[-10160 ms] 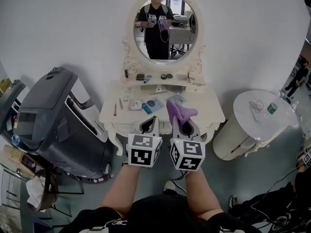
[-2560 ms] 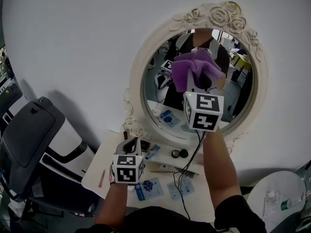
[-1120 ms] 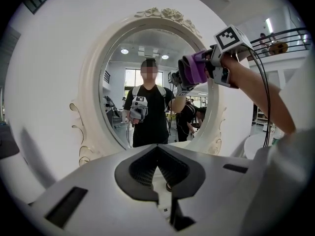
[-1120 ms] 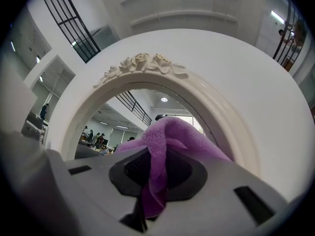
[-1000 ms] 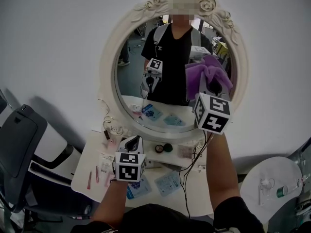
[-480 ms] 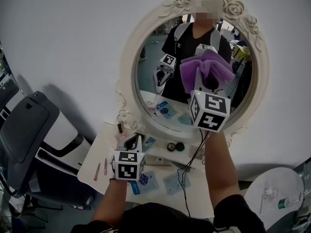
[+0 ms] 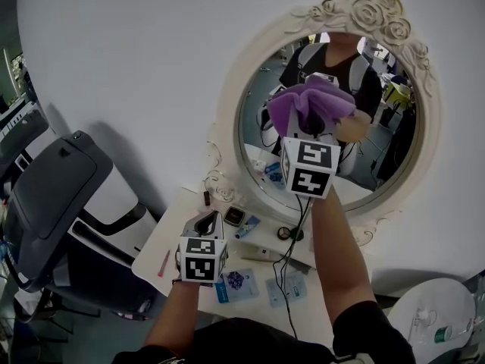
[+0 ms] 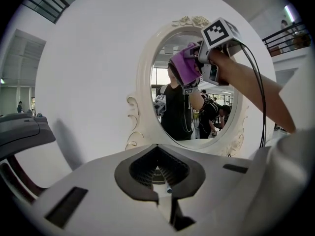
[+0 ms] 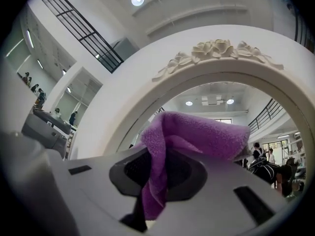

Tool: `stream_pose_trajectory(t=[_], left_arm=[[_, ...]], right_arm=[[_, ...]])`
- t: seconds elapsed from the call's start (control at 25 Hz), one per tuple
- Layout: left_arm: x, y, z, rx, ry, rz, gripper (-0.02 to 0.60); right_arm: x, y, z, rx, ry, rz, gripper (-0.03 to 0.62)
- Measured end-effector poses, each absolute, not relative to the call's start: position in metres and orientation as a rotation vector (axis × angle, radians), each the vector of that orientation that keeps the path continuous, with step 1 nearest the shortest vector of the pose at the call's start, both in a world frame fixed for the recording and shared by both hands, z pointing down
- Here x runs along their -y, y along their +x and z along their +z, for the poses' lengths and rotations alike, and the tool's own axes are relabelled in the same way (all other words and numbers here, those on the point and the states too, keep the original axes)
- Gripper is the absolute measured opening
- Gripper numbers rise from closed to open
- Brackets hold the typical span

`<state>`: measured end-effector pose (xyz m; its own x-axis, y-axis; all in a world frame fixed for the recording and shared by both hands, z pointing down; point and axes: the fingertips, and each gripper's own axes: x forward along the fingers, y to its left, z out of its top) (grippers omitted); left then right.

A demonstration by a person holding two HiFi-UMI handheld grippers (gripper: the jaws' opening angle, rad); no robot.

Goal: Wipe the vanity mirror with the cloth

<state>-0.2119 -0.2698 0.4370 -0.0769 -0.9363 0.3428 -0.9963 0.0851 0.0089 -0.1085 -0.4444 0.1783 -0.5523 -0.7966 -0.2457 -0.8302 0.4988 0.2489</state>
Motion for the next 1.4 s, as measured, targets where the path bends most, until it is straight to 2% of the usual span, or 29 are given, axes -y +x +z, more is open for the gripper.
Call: stream_pose_trajectory(t=[0.48,0.8,1.08,1.4], left_arm=[[0.244,-0.236,0.435,2.161,1.868,0.305,-0.003],[0.233,-0.238,0.431,2.181,1.861,0.294,-0.003],[0.243,-0.230,0.430,2.161,1.892,0.292,-0.003],[0.283,-0.189,0.431,2.049,2.029,0.317,-0.003]], right_arm=[[0.439,-0.195,0.201,-2.818,-1.367,0.595,0.054],[0.432,-0.205,0.207,-2.897,-1.324,0.598,0.055],[0.411,-0.148,0.214,-2.772,-1.331,0.499,0.055],[0.401,-0.027,0.242,-2.596,-1.532,0.318,0.055]])
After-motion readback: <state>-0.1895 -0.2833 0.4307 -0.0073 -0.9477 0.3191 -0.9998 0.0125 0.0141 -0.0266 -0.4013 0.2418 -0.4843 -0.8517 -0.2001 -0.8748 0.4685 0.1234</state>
